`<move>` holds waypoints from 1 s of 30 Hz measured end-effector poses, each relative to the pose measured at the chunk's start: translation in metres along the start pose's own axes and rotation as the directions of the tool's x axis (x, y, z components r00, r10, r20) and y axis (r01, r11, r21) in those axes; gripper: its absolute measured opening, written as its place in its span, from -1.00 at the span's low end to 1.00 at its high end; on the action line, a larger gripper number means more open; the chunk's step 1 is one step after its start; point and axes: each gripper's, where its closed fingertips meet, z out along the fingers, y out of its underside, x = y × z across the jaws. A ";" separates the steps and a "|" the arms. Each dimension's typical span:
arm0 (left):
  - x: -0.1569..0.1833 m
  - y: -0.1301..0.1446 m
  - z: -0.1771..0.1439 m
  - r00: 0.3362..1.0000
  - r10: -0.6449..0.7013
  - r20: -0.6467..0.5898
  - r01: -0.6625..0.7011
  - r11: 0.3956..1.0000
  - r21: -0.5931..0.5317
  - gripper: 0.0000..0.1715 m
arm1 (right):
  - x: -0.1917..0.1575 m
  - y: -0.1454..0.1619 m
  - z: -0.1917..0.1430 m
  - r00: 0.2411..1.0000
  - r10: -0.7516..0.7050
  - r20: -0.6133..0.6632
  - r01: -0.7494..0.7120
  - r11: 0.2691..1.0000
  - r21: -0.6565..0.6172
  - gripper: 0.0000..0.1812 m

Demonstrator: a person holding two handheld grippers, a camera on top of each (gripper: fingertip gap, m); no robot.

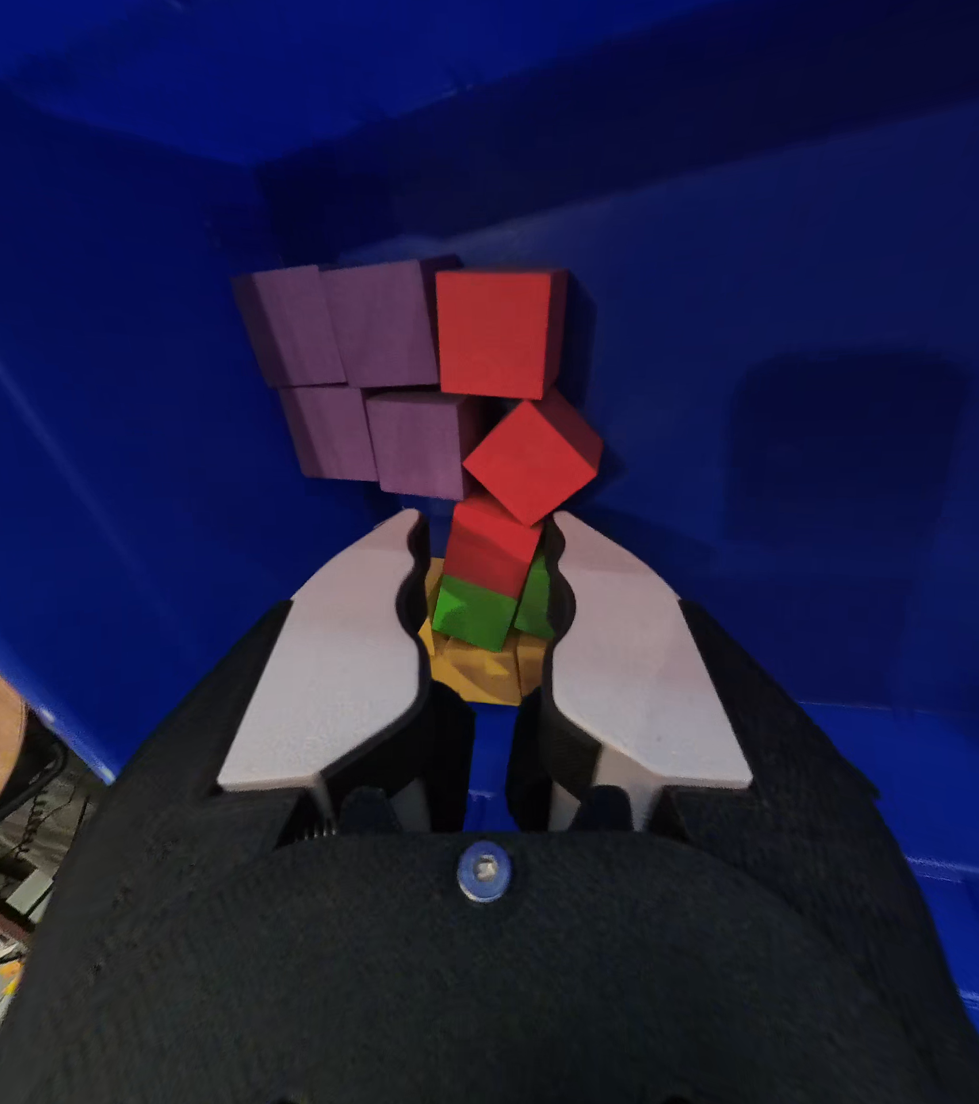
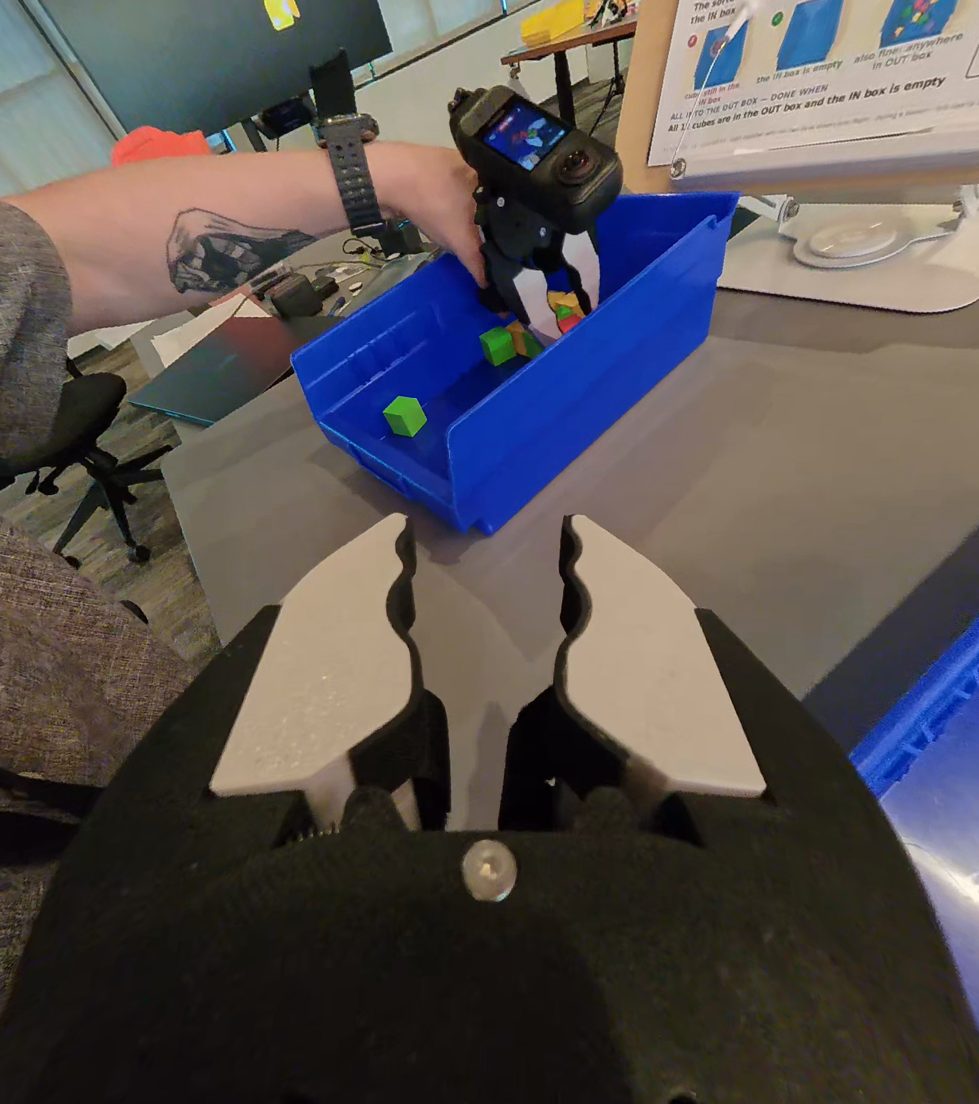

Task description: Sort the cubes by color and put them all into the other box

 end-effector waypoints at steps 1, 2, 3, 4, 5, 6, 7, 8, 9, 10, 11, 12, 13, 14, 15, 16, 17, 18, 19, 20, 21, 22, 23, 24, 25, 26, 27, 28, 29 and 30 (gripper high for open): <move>0.000 0.001 0.002 1.000 0.006 -0.001 -0.006 1.000 -0.016 -0.62 | 0.000 0.000 0.001 1.000 0.000 0.001 0.000 1.000 -0.002 -0.49; 0.000 0.002 0.003 1.000 0.012 -0.001 -0.012 1.000 -0.026 -0.64 | -0.001 0.000 0.001 1.000 0.000 0.002 0.000 1.000 -0.001 -0.49; 0.000 0.002 0.002 1.000 0.014 -0.002 -0.014 1.000 -0.025 -0.64 | -0.001 -0.001 0.001 1.000 0.000 0.002 0.000 1.000 0.001 -0.49; 0.000 0.003 0.002 1.000 0.011 -0.006 -0.011 1.000 -0.026 -0.64 | -0.001 -0.001 0.000 1.000 -0.001 0.000 0.001 1.000 0.003 -0.50; 0.001 0.003 0.002 1.000 0.007 -0.010 -0.008 1.000 -0.027 -0.65 | -0.002 -0.001 0.000 1.000 -0.003 0.000 0.003 1.000 0.004 -0.50; 0.000 0.003 0.001 1.000 0.005 -0.010 -0.005 1.000 -0.026 -0.65 | -0.002 -0.002 -0.001 1.000 -0.004 -0.002 0.004 1.000 0.006 -0.50; -0.001 0.003 -0.002 1.000 0.000 -0.004 0.000 1.000 -0.020 -0.65 | -0.003 -0.002 -0.001 1.000 -0.006 -0.003 0.006 1.000 0.007 -0.50; -0.001 0.001 -0.005 1.000 -0.009 0.005 0.009 1.000 -0.005 -0.66 | -0.003 -0.002 -0.001 1.000 -0.006 -0.002 0.006 1.000 0.007 -0.51; -0.002 -0.001 -0.010 1.000 -0.021 0.015 0.020 1.000 0.017 -0.66 | -0.004 -0.001 -0.001 1.000 -0.004 0.000 0.004 1.000 0.007 -0.51; -0.002 -0.004 -0.017 0.999 -0.039 0.021 0.038 0.998 0.042 -0.66 | -0.005 0.000 -0.001 1.000 -0.002 0.004 0.002 1.000 0.005 -0.51; -0.002 -0.007 -0.024 0.998 -0.062 0.024 0.060 0.996 0.070 -0.66 | -0.005 0.001 0.000 1.000 0.000 0.009 0.000 1.000 0.001 -0.51; 0.000 -0.011 -0.032 0.996 -0.083 0.026 0.080 0.992 0.102 -0.66 | -0.006 0.003 0.001 1.000 0.004 0.016 -0.004 1.000 -0.002 -0.52; 0.002 -0.014 -0.040 0.995 -0.100 0.029 0.095 0.986 0.134 -0.66 | -0.008 0.003 0.002 1.000 0.008 0.026 -0.008 1.000 -0.002 -0.52; 0.005 -0.016 -0.048 0.993 -0.113 0.034 0.106 0.982 0.157 -0.66 | -0.010 0.004 0.003 0.999 0.010 0.036 -0.010 1.000 -0.003 -0.52; 0.008 -0.017 -0.054 0.991 -0.125 0.041 0.116 0.978 0.174 -0.66 | -0.012 0.004 0.005 0.999 0.012 0.047 -0.012 1.000 -0.004 -0.51; 0.011 -0.019 -0.061 0.989 -0.141 0.045 0.130 0.973 0.193 -0.66 | -0.015 0.004 0.007 0.998 0.018 0.065 -0.018 1.000 -0.003 -0.51; 0.015 -0.024 -0.069 0.986 -0.159 0.044 0.145 0.963 0.227 -0.66 | -0.018 0.003 0.009 0.995 0.032 0.090 -0.032 0.999 -0.002 -0.51; 0.020 -0.032 -0.081 0.982 -0.183 0.038 0.164 0.943 0.289 -0.66 | -0.021 0.001 0.011 0.991 0.054 0.120 -0.055 0.999 0.003 -0.51; 0.027 -0.044 -0.097 0.977 -0.213 0.020 0.189 0.905 0.380 -0.66 | -0.024 -0.001 0.013 0.984 0.087 0.155 -0.090 0.996 0.011 -0.51; 0.034 -0.058 -0.116 0.971 -0.240 -0.009 0.215 0.848 0.484 -0.66 | -0.027 -0.005 0.015 0.972 0.128 0.197 -0.134 0.991 0.020 -0.51; 0.043 -0.073 -0.137 0.965 -0.259 -0.047 0.236 0.774 0.587 -0.66 | -0.030 -0.010 0.018 0.953 0.174 0.247 -0.187 0.982 0.028 -0.51; 0.054 -0.086 -0.158 0.960 -0.264 -0.088 0.253 0.694 0.675 -0.66 | -0.034 -0.016 0.021 0.925 0.228 0.303 -0.248 0.968 0.027 -0.51; 0.065 -0.097 -0.175 0.958 -0.260 -0.116 0.259 0.622 0.739 -0.66 | -0.038 -0.023 0.023 0.886 0.283 0.367 -0.313 0.950 0.023 -0.50; 0.076 -0.105 -0.188 0.959 -0.250 -0.136 0.258 0.565 0.783 -0.65 | -0.041 -0.030 0.027 0.845 0.331 0.420 -0.372 0.928 0.016 -0.50; 0.087 -0.112 -0.197 0.960 -0.238 -0.146 0.254 0.527 0.811 -0.65 | -0.044 -0.036 0.031 0.804 0.372 0.464 -0.421 0.907 0.001 -0.49; 0.097 -0.119 -0.204 0.964 -0.222 -0.148 0.243 0.496 0.834 -0.65 | -0.046 -0.041 0.035 0.760 0.414 0.501 -0.469 0.883 -0.019 -0.49; 0.108 -0.126 -0.210 0.967 -0.203 -0.152 0.233 0.471 0.851 -0.65 | -0.047 -0.046 0.040 0.715 0.455 0.530 -0.516 0.856 -0.039 -0.48; 0.117 -0.133 -0.216 0.971 -0.186 -0.152 0.222 0.451 0.864 -0.66 | -0.049 -0.049 0.045 0.668 0.495 0.556 -0.558 0.827 -0.067 -0.48; 0.126 -0.139 -0.220 0.975 -0.171 -0.145 0.207 0.440 0.874 -0.66 | -0.051 -0.052 0.050 0.626 0.528 0.575 -0.591 0.802 -0.093 -0.47; 0.133 -0.144 -0.224 0.978 -0.158 -0.135 0.191 0.435 0.880 -0.66 | -0.052 -0.053 0.055 0.601 0.548 0.581 -0.610 0.785 -0.109 -0.47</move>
